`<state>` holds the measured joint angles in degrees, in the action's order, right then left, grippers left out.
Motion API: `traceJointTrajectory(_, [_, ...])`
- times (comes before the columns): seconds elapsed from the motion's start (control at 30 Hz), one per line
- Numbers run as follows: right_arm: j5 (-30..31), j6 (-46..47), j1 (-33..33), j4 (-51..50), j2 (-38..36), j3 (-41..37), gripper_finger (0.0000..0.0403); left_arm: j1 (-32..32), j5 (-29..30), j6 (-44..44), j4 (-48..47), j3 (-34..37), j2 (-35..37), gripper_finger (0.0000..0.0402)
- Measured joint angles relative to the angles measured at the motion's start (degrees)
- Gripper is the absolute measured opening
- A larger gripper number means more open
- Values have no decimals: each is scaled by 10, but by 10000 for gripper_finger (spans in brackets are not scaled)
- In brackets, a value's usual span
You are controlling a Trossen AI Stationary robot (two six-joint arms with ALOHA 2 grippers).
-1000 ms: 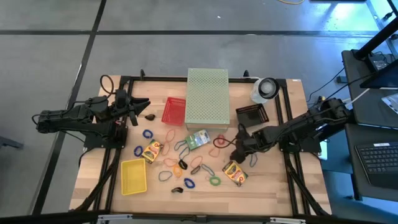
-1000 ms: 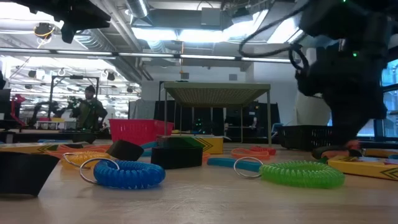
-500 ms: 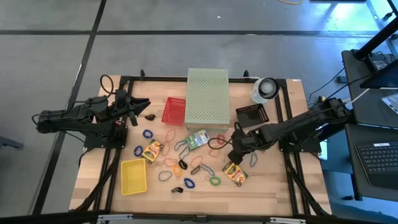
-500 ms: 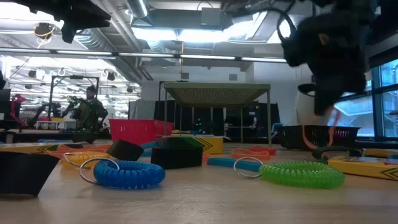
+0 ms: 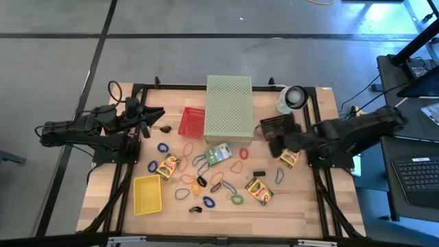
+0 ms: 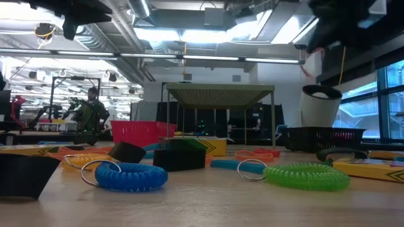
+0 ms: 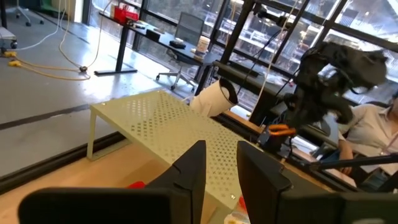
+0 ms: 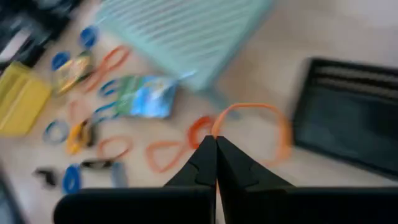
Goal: Pick & Place Office Desk Supplies
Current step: Put the orange rubber band into the black bin
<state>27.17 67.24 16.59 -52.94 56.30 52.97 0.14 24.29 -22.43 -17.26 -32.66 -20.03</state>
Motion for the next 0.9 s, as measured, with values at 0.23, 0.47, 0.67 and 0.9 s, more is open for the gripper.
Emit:
traceJointTrajectory(0.23, [-3,-22,-64,-95,-36,0,0,0,0,-3,0,-1,0,84])
traceJointTrajectory(0.47, [-45,-108,-152,-95,-8,-1,0,0,0,-3,0,-1,0,82])
traceJointTrajectory(0.67, [-78,-180,-213,-89,40,-1,0,0,0,-3,0,-1,0,82])
traceJointTrajectory(0.9, [-104,-253,-267,-68,104,-1,0,0,0,-2,0,-1,0,82])
